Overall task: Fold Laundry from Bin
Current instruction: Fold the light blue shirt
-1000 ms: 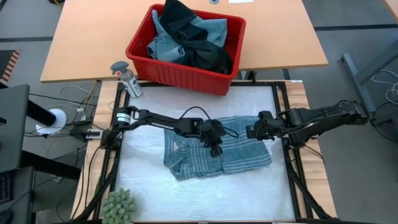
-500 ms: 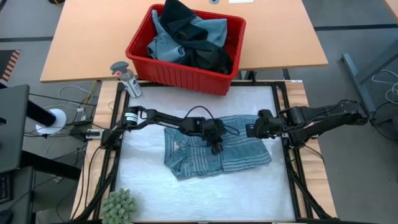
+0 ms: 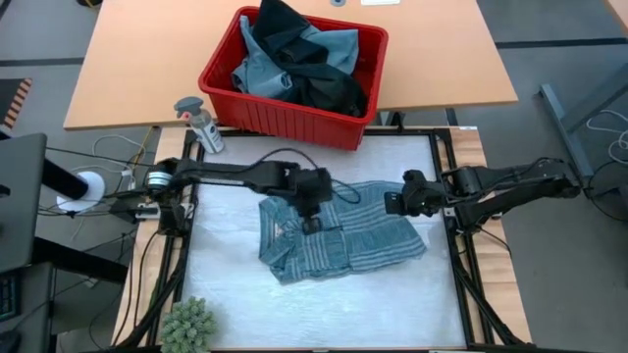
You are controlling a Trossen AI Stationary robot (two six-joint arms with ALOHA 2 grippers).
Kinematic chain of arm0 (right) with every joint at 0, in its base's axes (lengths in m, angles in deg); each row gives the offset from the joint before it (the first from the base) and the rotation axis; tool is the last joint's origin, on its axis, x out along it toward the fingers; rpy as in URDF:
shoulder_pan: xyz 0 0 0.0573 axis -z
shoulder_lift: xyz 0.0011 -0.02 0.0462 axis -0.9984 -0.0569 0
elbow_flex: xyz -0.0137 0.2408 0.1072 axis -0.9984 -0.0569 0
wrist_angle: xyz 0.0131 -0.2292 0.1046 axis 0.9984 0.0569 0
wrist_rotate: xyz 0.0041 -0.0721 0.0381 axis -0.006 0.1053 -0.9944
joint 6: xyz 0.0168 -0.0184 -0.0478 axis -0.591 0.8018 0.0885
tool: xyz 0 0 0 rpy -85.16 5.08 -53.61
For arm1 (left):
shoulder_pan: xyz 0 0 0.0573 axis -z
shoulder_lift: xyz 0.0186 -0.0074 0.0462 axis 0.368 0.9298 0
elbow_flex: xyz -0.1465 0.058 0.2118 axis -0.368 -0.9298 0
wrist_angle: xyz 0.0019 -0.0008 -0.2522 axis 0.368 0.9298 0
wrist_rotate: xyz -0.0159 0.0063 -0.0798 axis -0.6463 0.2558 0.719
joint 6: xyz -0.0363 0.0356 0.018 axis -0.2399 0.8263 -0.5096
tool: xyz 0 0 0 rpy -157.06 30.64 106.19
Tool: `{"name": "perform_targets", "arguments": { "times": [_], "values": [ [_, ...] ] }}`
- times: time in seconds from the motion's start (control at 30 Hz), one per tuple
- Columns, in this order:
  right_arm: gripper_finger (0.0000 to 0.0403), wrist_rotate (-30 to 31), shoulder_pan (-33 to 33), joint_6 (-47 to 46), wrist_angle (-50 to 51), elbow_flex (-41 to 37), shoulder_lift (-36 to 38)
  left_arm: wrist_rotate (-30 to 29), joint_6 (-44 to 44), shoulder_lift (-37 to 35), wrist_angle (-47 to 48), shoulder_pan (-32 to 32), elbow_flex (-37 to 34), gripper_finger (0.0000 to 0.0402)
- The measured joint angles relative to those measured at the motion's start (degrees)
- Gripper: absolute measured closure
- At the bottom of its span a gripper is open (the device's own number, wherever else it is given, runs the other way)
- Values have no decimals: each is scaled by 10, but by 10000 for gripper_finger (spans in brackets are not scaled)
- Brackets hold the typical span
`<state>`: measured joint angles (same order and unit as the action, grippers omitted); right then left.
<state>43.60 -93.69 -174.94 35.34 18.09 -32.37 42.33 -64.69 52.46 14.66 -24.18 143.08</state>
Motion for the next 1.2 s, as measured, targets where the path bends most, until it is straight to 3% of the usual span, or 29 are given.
{"name": "perform_targets", "arguments": {
  "times": [0.13,0.33,0.47,0.93,1.2],
  "values": [
    [362,14,0,4,-14,14,-7,-24,-14,-42,-7,11,-93,401],
    [362,13,12,36,-74,25,-30,-13,-89,-80,-137,20,-282,401],
    [362,-4,25,63,-124,33,-64,-13,-135,-83,-169,20,-353,401],
    [362,-62,63,162,-198,149,-251,-18,-170,-84,-249,35,-407,401],
    [362,-92,64,219,-221,241,-344,-15,-156,-85,-223,35,-400,401]
  ]
}}
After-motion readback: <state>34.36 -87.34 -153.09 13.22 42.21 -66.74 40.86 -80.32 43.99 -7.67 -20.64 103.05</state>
